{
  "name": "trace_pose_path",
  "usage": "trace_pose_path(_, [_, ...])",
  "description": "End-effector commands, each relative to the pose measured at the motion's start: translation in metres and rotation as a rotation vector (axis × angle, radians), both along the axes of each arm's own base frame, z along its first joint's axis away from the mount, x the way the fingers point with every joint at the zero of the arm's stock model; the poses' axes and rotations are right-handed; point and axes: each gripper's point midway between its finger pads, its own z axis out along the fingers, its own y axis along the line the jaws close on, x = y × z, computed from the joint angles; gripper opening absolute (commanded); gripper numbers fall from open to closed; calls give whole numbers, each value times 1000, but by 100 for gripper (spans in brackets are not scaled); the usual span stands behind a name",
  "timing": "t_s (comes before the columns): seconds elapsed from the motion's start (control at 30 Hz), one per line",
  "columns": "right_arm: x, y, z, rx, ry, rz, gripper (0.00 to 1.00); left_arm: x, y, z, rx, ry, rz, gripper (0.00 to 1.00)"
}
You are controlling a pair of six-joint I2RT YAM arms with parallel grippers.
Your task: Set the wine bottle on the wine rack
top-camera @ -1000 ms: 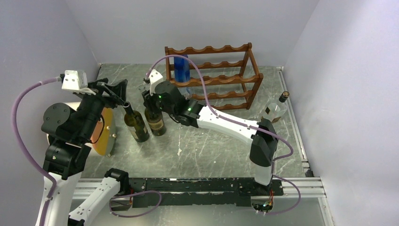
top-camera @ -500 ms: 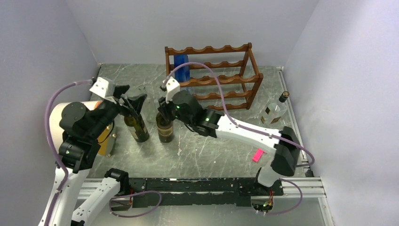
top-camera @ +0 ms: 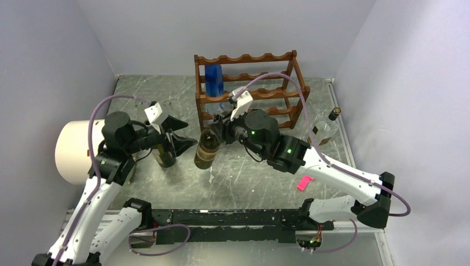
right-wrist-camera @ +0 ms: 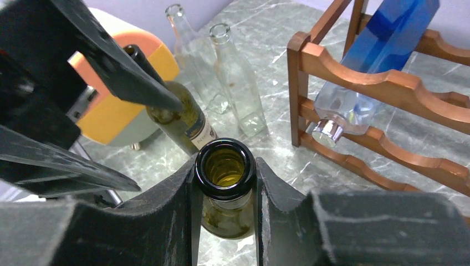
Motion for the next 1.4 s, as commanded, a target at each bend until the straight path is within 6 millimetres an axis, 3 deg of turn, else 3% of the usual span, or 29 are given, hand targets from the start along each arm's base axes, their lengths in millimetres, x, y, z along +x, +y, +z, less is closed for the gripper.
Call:
trace_pose_path(0.0, [0, -17, 61, 177, -35, -70, 0, -17, -21, -6, -39, 58, -219, 80])
trace_pose_path(0.23, [1, -21, 110, 256, -77, -81, 0, -18, -36, -30, 6, 85, -370, 80])
trace_pose_path(0.47, [-4, -14, 141, 313, -101, -28, 0, 0, -46, -46, 88, -30, -331, 82])
trace_pose_path(0.7, [-13, -7, 151, 351, -107, 35, 0, 3, -57, -46, 80, -57, -392, 83])
trace_pose_path(0.93, [-21, -9, 161, 414, -145, 71, 0, -17, -64, -49, 51, -78, -532, 85])
trace_pose_path(1.03, [-25, -11, 163, 429, -161, 94, 0, -31, -64, -47, 36, -90, -611, 97])
trace_pose_path(1.1, [-28, -12, 163, 433, -169, 109, 0, -36, -63, -45, 37, -108, -637, 98])
trace_pose_path(1.27, [-30, -13, 156, 422, -161, 109, 0, -28, -60, -39, 66, -171, -577, 87])
trace_pose_path(1.37, [-32, -15, 152, 419, -156, 114, 0, -19, -59, -29, 69, -220, -510, 59])
